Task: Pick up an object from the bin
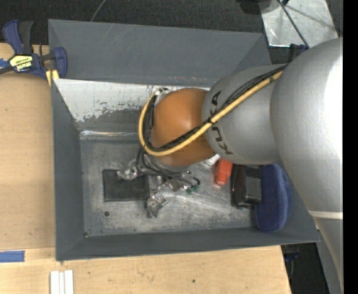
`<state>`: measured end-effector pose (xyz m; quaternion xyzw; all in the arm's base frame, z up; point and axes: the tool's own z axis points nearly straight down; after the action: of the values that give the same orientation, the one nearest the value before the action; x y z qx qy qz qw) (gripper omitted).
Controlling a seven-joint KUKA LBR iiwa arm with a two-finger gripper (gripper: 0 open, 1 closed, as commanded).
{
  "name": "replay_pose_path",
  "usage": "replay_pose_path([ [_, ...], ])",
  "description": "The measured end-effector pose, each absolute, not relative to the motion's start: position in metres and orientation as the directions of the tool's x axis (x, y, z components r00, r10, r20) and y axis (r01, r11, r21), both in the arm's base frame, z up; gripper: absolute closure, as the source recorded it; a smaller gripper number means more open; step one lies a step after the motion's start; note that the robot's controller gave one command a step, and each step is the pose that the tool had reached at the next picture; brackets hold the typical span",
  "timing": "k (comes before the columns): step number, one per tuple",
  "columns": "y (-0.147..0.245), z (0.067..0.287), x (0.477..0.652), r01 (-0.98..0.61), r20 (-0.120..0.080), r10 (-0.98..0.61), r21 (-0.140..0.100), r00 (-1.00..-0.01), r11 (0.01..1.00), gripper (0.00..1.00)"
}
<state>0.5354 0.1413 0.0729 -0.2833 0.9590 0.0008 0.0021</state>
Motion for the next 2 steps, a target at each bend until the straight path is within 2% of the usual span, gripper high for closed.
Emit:
replay_pose_path([
  [1,0.1416,0.0746,0.5364,-0.543,-0.003,-0.543,0.000,-0.840,0.840,0.00],
  [2,0.1440,0.0791,0.5410,-0.543,-0.017,-0.543,-0.002,-0.840,0.840,1.00],
])
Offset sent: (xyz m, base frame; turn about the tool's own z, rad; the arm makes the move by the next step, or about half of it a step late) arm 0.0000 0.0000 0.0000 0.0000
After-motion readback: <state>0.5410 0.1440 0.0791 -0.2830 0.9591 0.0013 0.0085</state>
